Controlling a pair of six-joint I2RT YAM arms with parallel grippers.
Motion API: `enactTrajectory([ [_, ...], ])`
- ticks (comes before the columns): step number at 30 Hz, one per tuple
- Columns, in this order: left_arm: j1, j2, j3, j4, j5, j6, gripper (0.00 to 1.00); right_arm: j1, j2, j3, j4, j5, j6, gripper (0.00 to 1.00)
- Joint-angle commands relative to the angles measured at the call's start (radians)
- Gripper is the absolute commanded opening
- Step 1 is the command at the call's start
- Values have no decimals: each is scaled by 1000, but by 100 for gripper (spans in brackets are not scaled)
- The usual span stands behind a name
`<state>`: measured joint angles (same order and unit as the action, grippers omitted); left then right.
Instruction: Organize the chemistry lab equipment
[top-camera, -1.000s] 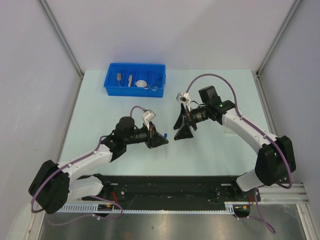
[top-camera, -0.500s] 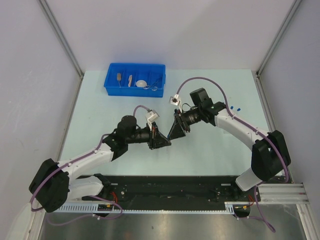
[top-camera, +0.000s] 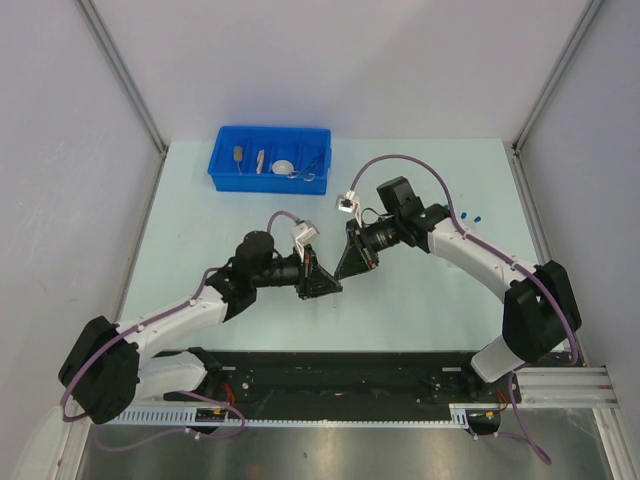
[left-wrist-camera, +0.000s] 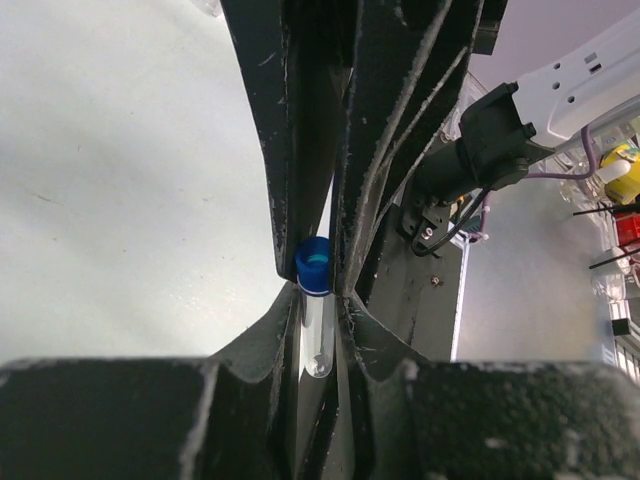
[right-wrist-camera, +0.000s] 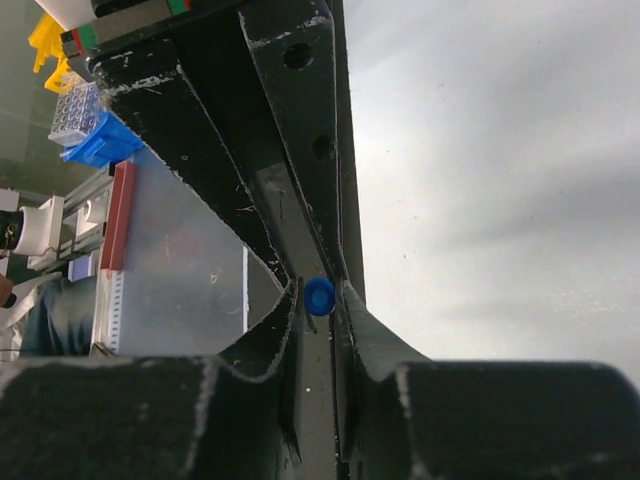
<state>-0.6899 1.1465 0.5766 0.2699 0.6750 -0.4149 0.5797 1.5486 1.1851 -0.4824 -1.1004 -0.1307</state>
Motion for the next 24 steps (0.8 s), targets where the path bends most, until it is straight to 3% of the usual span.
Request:
enactTrajectory([
  [1,-8,-7,32,60,1,-7,15,20,15,34,-15,-1,-33,11],
  [6,-8,-27,26,61,-8,-19,29,12,2,34,-24,4,-50,6],
  [9,-7,-47,20,57,-17,-22,51,-6,-10,34,-30,13,-67,5],
  [10,-7,-54,19,48,-25,-22,64,-20,-21,34,-38,20,-82,5],
  [13,-2,-94,8,39,-60,-24,80,-59,-47,33,-61,59,-119,5],
  [17,30,-166,-3,-26,-179,-7,90,-147,-82,33,-84,106,-161,5],
  [24,217,-335,-21,-199,-302,-4,100,-331,-146,33,-105,250,-227,5],
])
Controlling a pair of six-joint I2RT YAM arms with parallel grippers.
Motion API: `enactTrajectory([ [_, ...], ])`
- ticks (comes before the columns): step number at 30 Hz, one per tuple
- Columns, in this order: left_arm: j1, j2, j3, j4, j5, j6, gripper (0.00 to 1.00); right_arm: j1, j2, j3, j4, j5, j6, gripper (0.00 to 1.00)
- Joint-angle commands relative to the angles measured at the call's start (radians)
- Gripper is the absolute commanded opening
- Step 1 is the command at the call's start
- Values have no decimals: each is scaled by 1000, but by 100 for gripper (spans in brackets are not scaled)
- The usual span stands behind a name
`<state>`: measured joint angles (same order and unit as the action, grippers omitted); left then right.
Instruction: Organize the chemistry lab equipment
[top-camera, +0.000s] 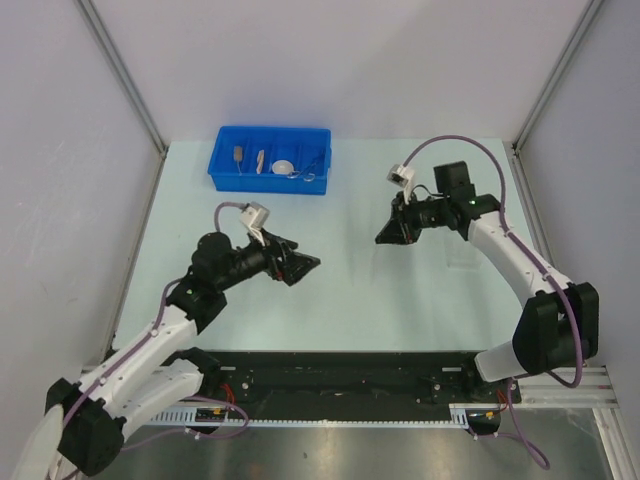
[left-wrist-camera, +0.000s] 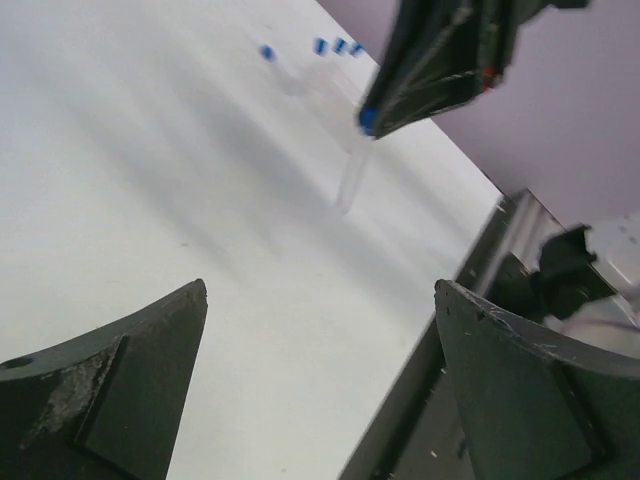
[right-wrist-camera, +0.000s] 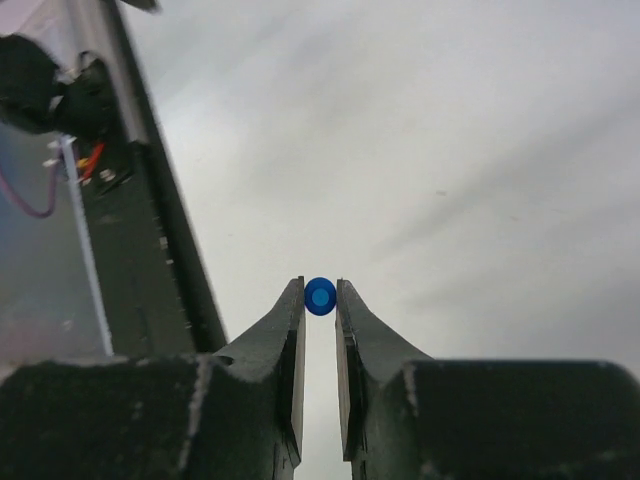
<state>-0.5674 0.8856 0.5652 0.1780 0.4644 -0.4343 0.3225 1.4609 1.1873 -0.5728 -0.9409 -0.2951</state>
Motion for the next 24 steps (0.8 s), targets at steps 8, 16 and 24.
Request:
enactTrajectory([
  [8,196,-110,61,-339,-139,69,100,-255,-108,31,13,234,-104,6],
  [16,224,-85,157,-466,-237,129,100,-434,-129,31,63,301,-102,6],
  [24,227,-125,216,-560,-369,276,100,-485,-131,23,120,364,-108,7],
])
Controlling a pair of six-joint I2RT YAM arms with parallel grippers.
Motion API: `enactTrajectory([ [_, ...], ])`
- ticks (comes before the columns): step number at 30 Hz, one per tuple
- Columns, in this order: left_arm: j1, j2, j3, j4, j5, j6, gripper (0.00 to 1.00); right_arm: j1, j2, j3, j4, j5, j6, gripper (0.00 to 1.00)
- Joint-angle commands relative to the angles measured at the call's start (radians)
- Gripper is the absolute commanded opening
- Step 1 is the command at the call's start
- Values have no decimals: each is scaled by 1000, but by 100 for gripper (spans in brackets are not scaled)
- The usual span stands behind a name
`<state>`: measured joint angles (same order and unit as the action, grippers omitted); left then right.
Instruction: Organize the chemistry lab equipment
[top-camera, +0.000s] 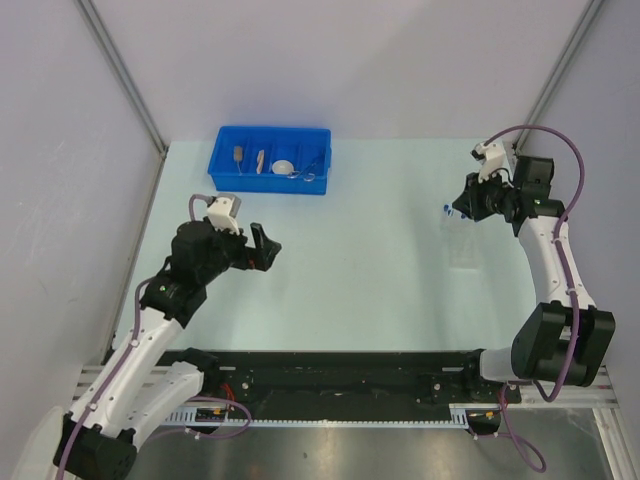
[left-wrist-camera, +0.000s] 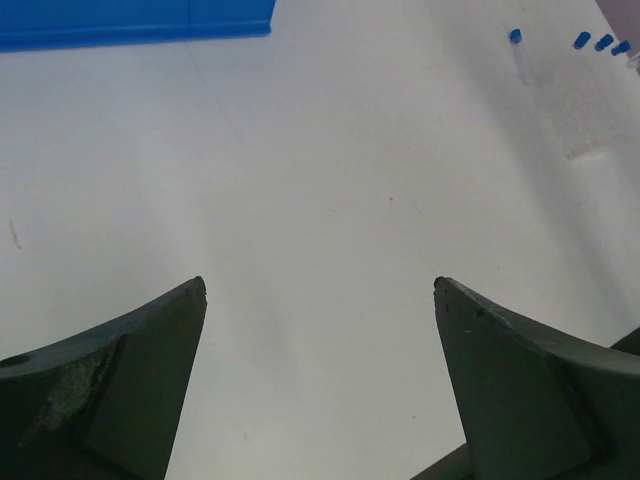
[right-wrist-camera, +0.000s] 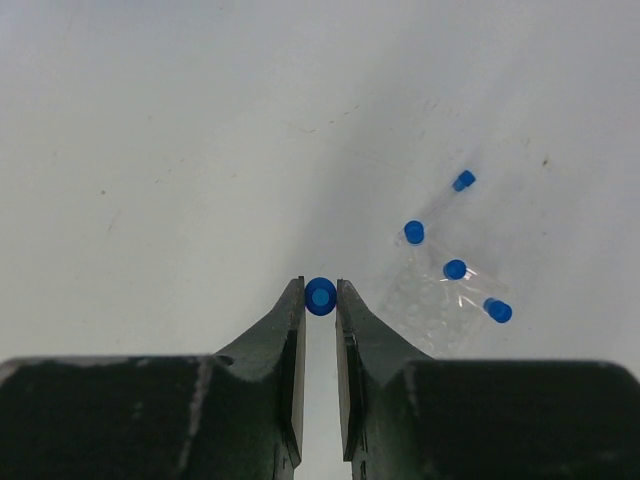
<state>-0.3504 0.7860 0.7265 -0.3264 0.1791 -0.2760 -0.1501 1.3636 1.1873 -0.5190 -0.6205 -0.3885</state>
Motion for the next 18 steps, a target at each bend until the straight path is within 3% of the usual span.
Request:
enactTrajectory([
  [1,10,-36,54,-62,-93,132,100,-14,-34,21,74,48,-13,7],
  [18,8,-83,-12,-48,-135,204,100,-22,-32,-97,273,171,42,8],
])
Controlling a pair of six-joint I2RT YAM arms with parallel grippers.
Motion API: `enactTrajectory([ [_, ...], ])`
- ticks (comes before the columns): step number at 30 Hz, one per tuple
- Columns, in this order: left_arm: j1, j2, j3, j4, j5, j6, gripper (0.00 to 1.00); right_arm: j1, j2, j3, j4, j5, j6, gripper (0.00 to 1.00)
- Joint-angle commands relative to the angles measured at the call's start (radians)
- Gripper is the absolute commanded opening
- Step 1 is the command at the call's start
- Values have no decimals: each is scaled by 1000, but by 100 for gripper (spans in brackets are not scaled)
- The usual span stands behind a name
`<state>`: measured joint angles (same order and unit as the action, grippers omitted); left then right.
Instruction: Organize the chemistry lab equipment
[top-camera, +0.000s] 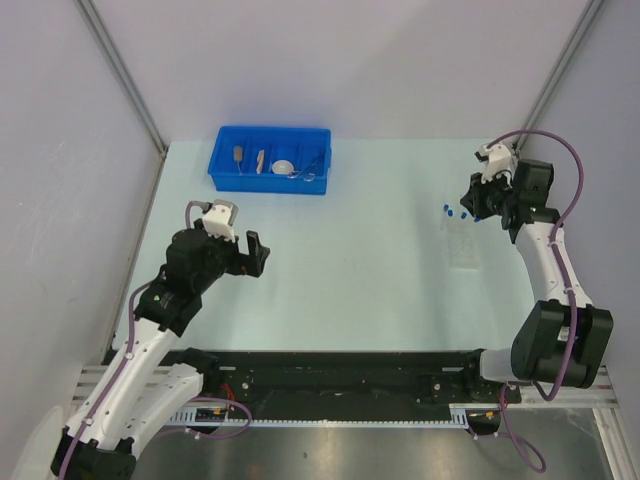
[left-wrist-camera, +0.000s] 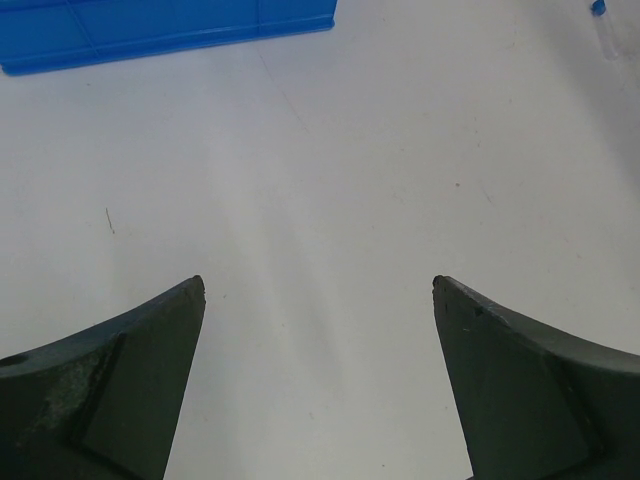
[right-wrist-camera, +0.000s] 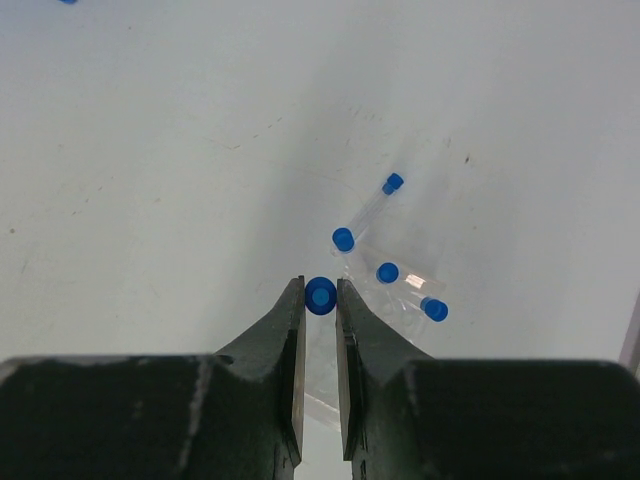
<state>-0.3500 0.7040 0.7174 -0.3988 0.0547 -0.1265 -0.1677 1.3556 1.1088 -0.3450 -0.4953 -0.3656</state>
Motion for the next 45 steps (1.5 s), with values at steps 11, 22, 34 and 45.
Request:
enactTrajectory([
  [11,8,5,-4,29,-7,57,100,-4,-30,-113,147,38,28,9],
  [22,9,3,-7,31,-13,59,100,-4,16,-161,250,57,56,9],
  [34,8,9,-7,31,-13,59,100,0,114,-168,319,89,45,11],
  [45,9,15,-7,31,-12,59,100,7,166,-170,336,104,34,11],
])
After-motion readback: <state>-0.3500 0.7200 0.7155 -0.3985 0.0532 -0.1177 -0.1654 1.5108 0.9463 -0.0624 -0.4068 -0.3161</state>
